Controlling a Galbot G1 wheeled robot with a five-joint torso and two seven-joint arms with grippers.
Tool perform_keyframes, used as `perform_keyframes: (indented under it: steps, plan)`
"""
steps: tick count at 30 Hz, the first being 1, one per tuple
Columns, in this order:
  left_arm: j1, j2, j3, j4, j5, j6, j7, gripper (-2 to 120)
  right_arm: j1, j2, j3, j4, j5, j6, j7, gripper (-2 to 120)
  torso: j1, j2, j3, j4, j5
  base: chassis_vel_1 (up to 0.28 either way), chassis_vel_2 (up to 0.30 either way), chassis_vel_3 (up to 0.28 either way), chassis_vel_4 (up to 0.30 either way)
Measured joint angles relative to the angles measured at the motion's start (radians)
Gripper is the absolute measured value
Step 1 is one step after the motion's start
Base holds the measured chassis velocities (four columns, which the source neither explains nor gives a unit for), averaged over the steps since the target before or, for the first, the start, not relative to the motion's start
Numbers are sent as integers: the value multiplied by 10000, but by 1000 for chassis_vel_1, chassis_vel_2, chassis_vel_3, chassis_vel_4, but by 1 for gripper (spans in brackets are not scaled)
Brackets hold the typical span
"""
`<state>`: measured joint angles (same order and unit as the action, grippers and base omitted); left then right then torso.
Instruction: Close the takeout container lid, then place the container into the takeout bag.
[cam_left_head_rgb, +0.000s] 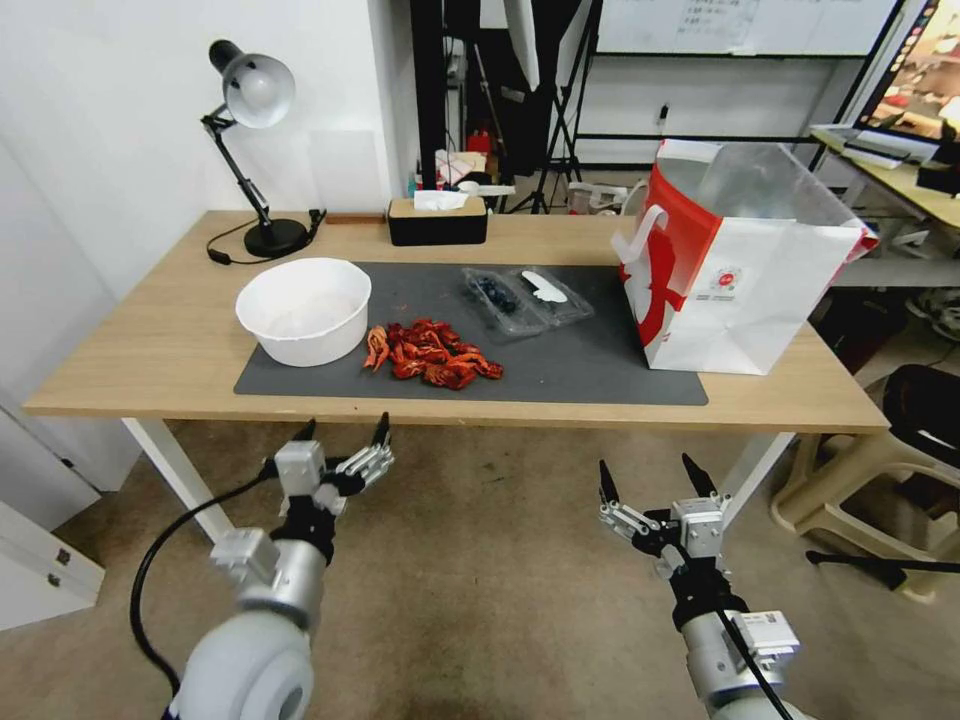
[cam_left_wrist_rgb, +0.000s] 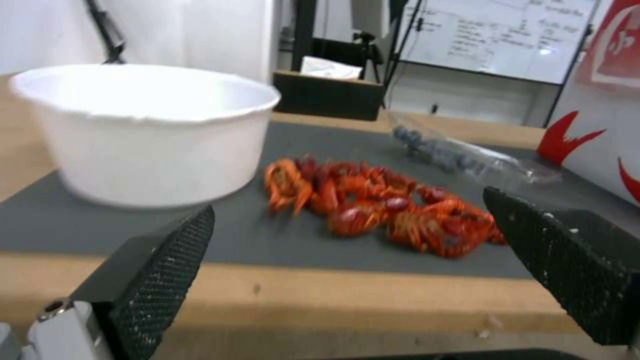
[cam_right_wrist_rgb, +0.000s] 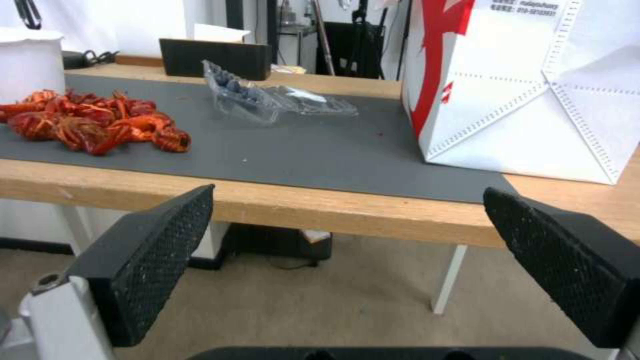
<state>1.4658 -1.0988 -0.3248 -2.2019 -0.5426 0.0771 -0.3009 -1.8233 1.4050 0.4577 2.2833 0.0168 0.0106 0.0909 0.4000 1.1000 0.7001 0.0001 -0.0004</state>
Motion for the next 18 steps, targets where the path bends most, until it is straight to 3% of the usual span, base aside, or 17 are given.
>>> perform_keyframes:
  steps: [4, 8, 12, 15, 18]
  plan:
    - [-1099, 594, 490, 384, -627, 349, -199, 100, -45, 161, 20, -1, -89, 2, 1, 100, 0, 0, 0, -3, 3, 0, 0, 0, 0]
    - [-2540, 1032, 1499, 875, -1368, 987, -610, 100, -130, 378, 35, -49, -249, 61, 5, 100, 1, -1, 1, 1, 4, 0, 0, 0, 0]
    - [-3435, 1085, 2198, 1132, -1781, 1256, -851, 100, -189, 444, 62, -63, -326, 99, 9, 100, 0, 0, 0, 1, 4, 0, 0, 0, 0]
    - [-4927, 1010, 3267, 1638, -2480, 1623, -1276, 100, -226, 523, 125, -101, -413, 121, 36, 100, 0, -1, 0, -3, 5, 0, 0, 0, 0]
    - [-5742, 857, 3732, 1976, -2934, 1848, -1522, 100, -230, 584, 163, -146, -461, 149, 63, 100, 1, -1, 1, -1, 4, 0, 0, 0, 0]
